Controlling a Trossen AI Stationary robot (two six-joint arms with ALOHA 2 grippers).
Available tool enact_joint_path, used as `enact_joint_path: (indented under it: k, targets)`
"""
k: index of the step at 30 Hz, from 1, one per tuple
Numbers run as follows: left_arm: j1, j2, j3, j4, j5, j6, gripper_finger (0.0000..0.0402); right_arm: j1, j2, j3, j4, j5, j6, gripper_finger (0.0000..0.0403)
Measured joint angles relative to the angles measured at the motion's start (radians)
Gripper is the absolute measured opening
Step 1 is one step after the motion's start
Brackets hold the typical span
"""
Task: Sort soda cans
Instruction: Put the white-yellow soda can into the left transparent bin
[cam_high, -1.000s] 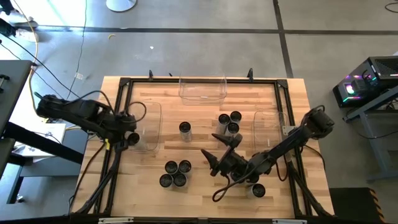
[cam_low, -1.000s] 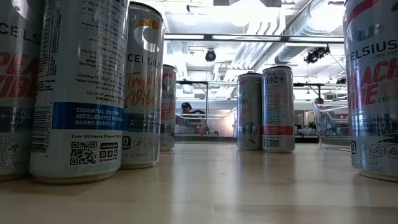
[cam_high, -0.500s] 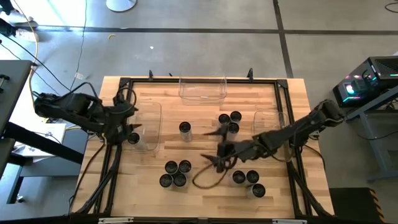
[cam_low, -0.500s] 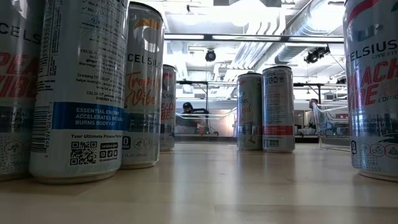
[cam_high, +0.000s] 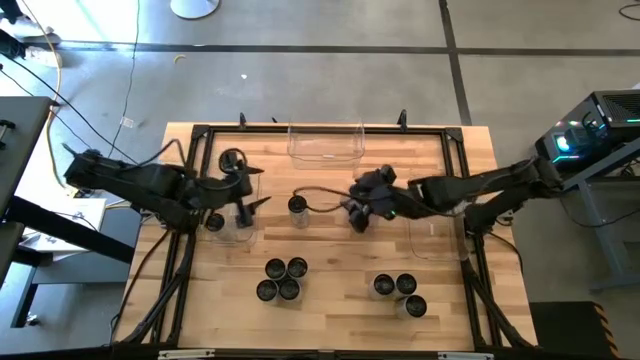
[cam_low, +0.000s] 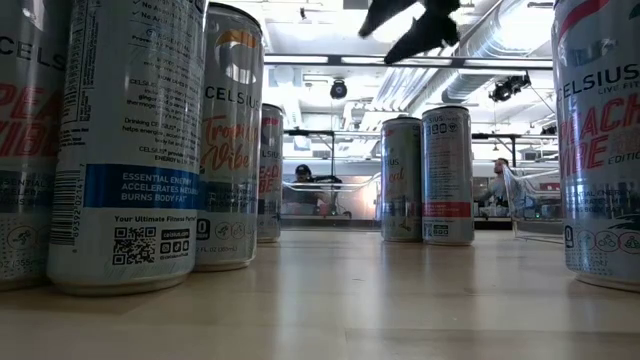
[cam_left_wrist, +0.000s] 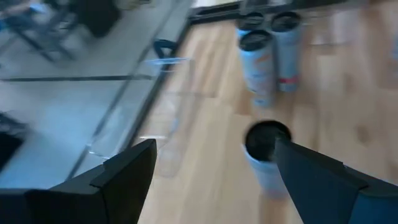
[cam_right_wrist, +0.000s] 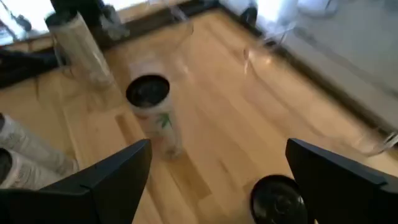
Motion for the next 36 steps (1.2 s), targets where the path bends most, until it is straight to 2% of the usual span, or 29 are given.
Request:
enact_joint_path:
  k: [2, 8, 13, 28, 32, 36]
  targets:
    - [0.0, 0.034, 0.0, 0.01, -0.03, -0.016, 0.0321, -0.044, 0.043, 0.048, -0.072, -0.04, -0.005, 0.0365]
    - [-0.003, 0.102, 0.0, -0.025, -0.053, -0.085, 0.0321, -0.114, 0.166, 0.185, -0.304, -0.055, -0.057, 0.0365]
    - [-0.032, 0.127, 0.0, -0.057, -0.063, -0.159, 0.0321, -0.158, 0.227, 0.216, -0.426, -0.125, -0.053, 0.0365]
    - [-0.123, 0.13, 0.0, -0.117, -0.17, -0.235, 0.0321, -0.173, 0.276, 0.189, -0.434, -0.178, -0.024, 0.0362]
    - [-0.134, 0.13, 0.0, -0.118, -0.175, -0.236, 0.0321, -0.173, 0.317, 0.189, -0.437, -0.189, -0.036, 0.0346]
    - [-0.134, 0.13, 0.0, -0.125, -0.179, -0.243, 0.0321, -0.167, 0.334, 0.188, -0.432, -0.191, -0.053, 0.0312]
